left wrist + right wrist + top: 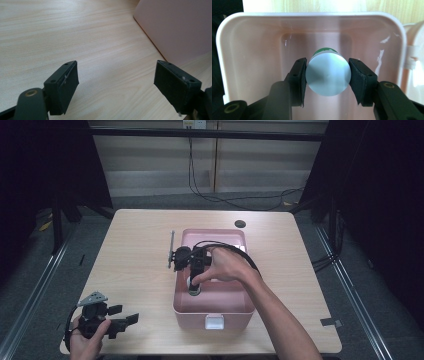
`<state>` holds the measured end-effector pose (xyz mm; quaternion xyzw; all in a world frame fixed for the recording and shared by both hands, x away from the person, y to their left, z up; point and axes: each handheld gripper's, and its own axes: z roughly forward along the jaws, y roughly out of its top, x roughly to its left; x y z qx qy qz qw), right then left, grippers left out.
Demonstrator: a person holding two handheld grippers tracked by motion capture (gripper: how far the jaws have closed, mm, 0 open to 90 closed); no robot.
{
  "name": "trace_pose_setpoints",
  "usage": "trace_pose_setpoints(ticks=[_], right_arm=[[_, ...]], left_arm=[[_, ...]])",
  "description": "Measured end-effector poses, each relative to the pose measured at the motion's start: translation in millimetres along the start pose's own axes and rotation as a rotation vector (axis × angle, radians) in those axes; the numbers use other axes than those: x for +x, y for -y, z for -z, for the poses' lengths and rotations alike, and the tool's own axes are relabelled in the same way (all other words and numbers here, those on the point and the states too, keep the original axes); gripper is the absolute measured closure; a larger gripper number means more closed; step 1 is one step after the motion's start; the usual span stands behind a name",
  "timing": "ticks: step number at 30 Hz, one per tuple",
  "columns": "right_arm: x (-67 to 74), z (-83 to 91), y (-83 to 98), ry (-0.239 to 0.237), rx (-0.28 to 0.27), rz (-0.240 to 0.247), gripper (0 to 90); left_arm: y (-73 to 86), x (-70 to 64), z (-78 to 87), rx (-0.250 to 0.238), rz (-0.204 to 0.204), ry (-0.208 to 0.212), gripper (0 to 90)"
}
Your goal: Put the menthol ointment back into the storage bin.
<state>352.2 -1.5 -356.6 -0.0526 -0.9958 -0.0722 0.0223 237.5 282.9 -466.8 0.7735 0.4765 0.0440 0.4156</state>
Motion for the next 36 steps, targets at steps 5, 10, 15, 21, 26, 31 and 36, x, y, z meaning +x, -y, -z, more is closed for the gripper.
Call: trace_pose_setpoints(ticks=[5,10,15,21,26,31,36], right_arm=[[0.7,-9.4,-5.2,-0.007,0.016,0.009,50.7],[0.3,-16.9,-7.4,-0.020,0.015,0.017,50.7],[1.4,-25.0,-9.3,-0.031,0.015,0.012,50.7],[1.6,-33.7,-12.0,-0.041,0.024,0.022,50.7],[2.4,-37.0,-14.3,-0.042,0.028,0.026,50.7],[2.5,-40.1,-13.6,-0.050,0.028,0.020,50.7],[1.8,-45.6,-9.6,-0.059,0.017,0.011,50.7]], left_arm=[[0.0,0.1,0.0,0.001,0.001,0.001,19.4],[0.2,-0.1,0.1,0.000,0.004,0.003,19.5],[0.2,-0.2,0.1,0.000,0.003,0.003,19.4],[0.3,0.0,0.6,-0.006,0.005,0.001,19.5],[0.3,-0.4,0.4,-0.004,0.006,0.002,19.5],[0.5,-0.2,0.3,-0.004,0.007,0.000,19.5],[0.4,0.2,-0.1,0.002,0.002,0.001,19.8]])
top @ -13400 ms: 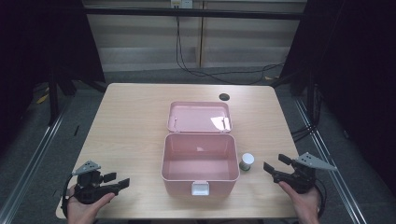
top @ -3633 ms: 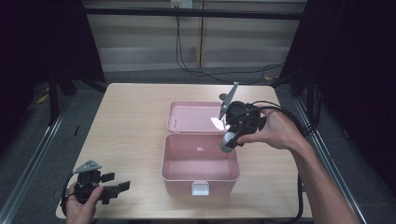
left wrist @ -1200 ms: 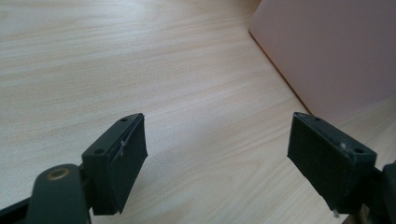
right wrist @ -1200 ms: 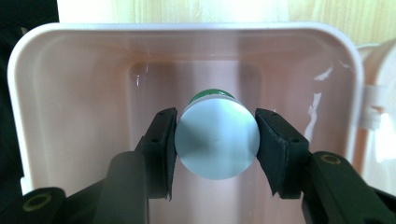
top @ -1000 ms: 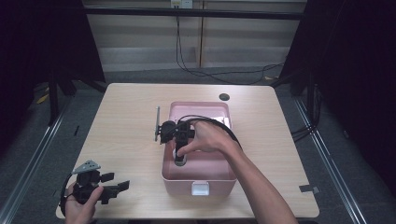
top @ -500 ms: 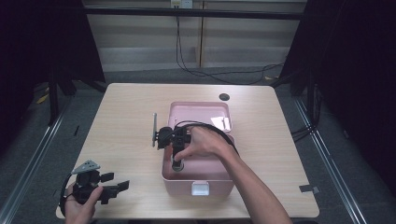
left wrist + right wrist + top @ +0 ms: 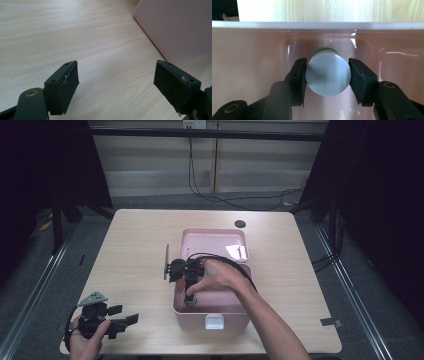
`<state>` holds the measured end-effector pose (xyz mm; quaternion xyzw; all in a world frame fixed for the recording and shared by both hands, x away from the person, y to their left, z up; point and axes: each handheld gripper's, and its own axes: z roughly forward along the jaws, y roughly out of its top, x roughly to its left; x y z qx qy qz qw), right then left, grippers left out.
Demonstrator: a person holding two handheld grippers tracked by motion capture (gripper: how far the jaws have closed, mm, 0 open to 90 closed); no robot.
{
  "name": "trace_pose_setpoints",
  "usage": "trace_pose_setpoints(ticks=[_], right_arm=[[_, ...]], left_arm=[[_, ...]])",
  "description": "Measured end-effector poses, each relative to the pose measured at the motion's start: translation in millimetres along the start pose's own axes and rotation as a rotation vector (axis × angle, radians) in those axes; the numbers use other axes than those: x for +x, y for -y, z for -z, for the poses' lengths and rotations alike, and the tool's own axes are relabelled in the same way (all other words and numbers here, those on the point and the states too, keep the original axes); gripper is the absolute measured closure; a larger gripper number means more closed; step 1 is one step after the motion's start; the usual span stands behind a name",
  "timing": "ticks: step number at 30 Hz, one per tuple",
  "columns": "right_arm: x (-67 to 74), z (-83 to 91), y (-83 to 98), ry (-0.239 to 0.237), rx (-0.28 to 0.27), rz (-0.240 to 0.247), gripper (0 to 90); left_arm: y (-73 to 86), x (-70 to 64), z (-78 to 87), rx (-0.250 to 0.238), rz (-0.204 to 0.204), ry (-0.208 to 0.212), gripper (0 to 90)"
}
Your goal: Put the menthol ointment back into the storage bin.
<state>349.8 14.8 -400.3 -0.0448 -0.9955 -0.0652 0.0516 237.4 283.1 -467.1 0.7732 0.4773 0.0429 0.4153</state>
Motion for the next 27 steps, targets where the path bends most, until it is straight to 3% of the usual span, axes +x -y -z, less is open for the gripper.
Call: trace_pose_setpoints(ticks=[27], right_arm=[[-3.0,-16.6,3.1,0.009,-0.038,-0.004,50.6]], left_arm=[[0.4,-0.2,-0.9,0.005,0.001,0.002,21.4]])
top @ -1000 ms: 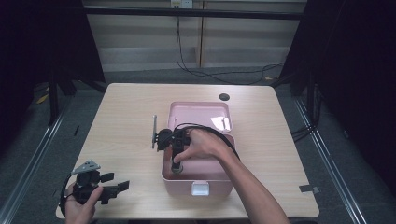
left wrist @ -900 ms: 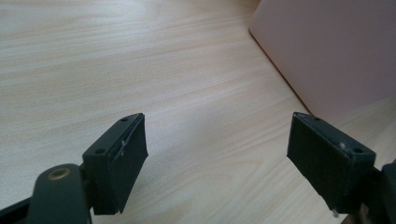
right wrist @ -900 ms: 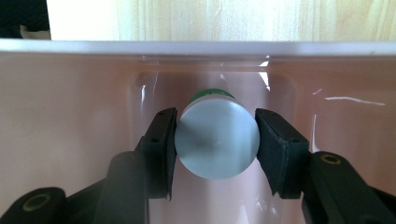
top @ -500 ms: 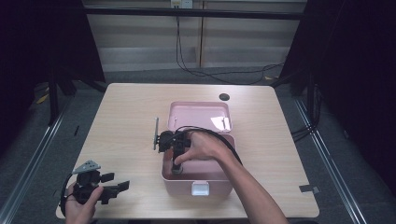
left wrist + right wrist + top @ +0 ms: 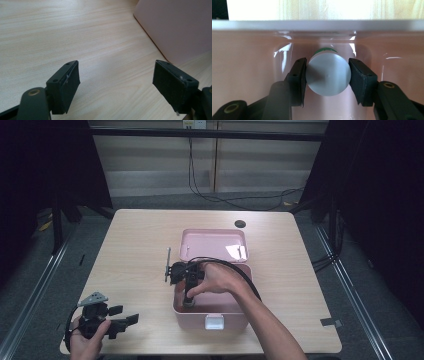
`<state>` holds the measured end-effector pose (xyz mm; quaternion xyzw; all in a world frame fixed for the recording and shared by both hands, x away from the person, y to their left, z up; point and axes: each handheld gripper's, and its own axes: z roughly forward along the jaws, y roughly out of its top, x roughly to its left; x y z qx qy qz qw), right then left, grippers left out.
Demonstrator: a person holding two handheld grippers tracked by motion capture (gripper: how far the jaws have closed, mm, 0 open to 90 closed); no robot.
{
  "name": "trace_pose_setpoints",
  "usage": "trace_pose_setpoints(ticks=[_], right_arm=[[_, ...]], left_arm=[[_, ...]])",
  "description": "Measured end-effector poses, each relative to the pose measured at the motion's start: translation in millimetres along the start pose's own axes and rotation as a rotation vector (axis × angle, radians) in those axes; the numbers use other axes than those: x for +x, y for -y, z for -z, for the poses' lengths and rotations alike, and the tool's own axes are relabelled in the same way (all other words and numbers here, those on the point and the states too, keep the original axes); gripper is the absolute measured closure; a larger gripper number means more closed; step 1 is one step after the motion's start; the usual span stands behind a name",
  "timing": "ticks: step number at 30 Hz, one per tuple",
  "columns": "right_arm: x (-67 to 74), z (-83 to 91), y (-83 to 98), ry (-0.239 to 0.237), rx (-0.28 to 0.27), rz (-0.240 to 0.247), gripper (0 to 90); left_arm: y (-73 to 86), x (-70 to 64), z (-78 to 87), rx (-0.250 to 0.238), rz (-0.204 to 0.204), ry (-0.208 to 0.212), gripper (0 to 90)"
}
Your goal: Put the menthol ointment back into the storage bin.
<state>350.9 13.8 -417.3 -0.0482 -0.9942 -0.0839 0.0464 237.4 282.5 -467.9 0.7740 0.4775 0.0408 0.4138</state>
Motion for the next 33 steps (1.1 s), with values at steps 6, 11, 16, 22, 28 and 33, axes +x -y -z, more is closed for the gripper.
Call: trace_pose_setpoints(ticks=[6,11,16,22,28,33], right_arm=[[-1.5,-3.0,2.1,0.009,-0.012,0.018,50.6],[-0.5,-6.1,1.7,0.007,-0.016,0.020,50.6],[-0.4,-8.0,1.8,0.014,-0.025,0.016,50.6],[-1.2,-9.7,1.7,0.017,-0.030,0.009,50.4],[-1.1,-9.5,1.3,0.017,-0.027,0.003,50.3],[-2.5,-10.0,1.7,0.015,-0.027,-0.005,47.4]], left_arm=[[0.1,0.2,0.0,0.004,-0.003,0.001,21.4],[0.0,-0.1,-0.1,0.005,-0.003,-0.002,21.4],[0.1,-0.1,-0.1,0.004,-0.004,0.000,21.4],[0.1,-0.1,0.0,0.005,-0.007,-0.001,21.4],[0.0,-0.2,-0.1,0.005,-0.005,-0.001,21.6],[-0.3,-0.2,-0.7,0.005,-0.002,-0.001,21.6]])
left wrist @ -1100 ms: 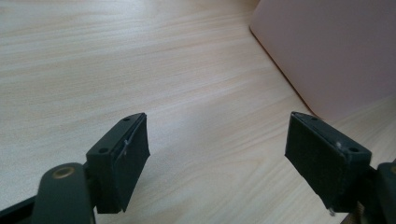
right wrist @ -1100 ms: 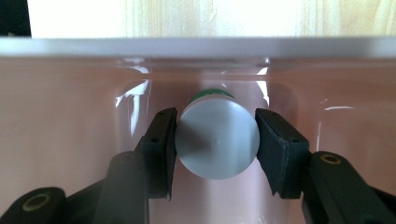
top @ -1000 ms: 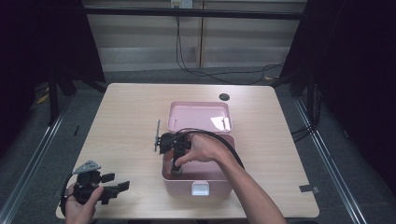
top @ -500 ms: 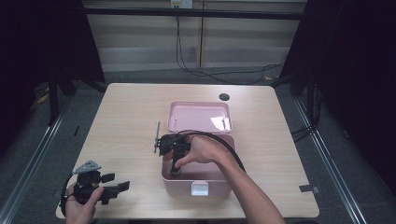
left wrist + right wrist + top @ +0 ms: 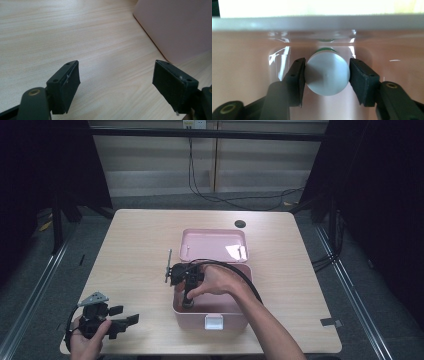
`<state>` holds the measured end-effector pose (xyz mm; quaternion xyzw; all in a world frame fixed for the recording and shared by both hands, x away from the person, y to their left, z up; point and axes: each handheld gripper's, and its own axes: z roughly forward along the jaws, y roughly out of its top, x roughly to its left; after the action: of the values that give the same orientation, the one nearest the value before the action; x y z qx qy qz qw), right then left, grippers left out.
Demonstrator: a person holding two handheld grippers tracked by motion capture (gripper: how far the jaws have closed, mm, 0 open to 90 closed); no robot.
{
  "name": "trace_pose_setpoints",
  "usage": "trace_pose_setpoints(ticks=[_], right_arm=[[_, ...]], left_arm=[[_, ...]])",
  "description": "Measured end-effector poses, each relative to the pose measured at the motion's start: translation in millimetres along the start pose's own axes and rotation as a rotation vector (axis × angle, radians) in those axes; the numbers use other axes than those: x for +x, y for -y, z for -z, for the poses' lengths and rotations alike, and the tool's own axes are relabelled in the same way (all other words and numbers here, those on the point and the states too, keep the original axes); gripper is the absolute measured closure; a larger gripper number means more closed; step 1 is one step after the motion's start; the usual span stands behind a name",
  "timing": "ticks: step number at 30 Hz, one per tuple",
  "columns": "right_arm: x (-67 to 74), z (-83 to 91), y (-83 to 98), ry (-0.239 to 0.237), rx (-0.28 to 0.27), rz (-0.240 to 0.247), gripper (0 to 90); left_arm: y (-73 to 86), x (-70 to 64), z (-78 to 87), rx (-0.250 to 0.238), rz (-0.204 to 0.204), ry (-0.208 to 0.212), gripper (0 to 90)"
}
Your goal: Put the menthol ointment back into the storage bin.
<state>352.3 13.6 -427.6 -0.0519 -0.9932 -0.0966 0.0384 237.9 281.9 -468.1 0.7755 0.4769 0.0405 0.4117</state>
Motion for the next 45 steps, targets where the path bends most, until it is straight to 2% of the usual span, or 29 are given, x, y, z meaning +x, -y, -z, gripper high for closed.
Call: trace_pose_setpoints(ticks=[5,9,14,26,30,35,37,38,39,41,45], right_arm=[[-1.1,0.6,0.2,-0.001,-0.008,-0.005,44.5],[-0.7,3.7,0.8,-0.003,0.007,-0.020,41.7],[-1.5,8.3,3.9,-0.001,-0.014,-0.039,36.2],[-0.3,17.1,10.5,-0.007,-0.053,-0.060,29.7],[0.2,24.8,15.6,-0.003,-0.105,-0.073,27.7],[1.2,30.7,21.7,0.001,-0.132,-0.079,27.3],[3.7,34.1,26.4,0.013,-0.145,-0.094,26.4],[4.7,39.4,32.4,0.020,-0.177,-0.114,26.8],[4.7,39.4,32.4,0.020,-0.177,-0.114,26.8],[8.7,46.3,40.0,0.029,-0.213,-0.143,27.1],[13.1,51.8,48.8,0.053,-0.245,-0.161,27.4]], left_arm=[[-0.2,0.2,-0.4,0.003,-0.005,-0.002,21.9],[-0.1,0.4,-0.5,0.002,-0.002,-0.002,21.9],[-0.3,0.4,-1.4,0.005,0.001,0.002,21.9],[0.4,-0.3,0.3,-0.001,-0.006,0.002,21.8],[0.5,-0.6,0.4,-0.002,-0.006,0.000,21.8],[0.4,-0.5,0.9,-0.004,-0.008,0.001,21.8],[0.4,-0.3,1.1,-0.005,-0.012,-0.001,21.8],[0.5,-0.5,0.7,-0.003,-0.008,0.000,21.8],[0.5,-0.5,0.7,-0.003,-0.008,0.000,21.8],[0.5,-1.3,0.7,-0.002,-0.012,-0.002,21.8],[0.6,-1.0,0.6,-0.003,-0.008,-0.003,21.8]])
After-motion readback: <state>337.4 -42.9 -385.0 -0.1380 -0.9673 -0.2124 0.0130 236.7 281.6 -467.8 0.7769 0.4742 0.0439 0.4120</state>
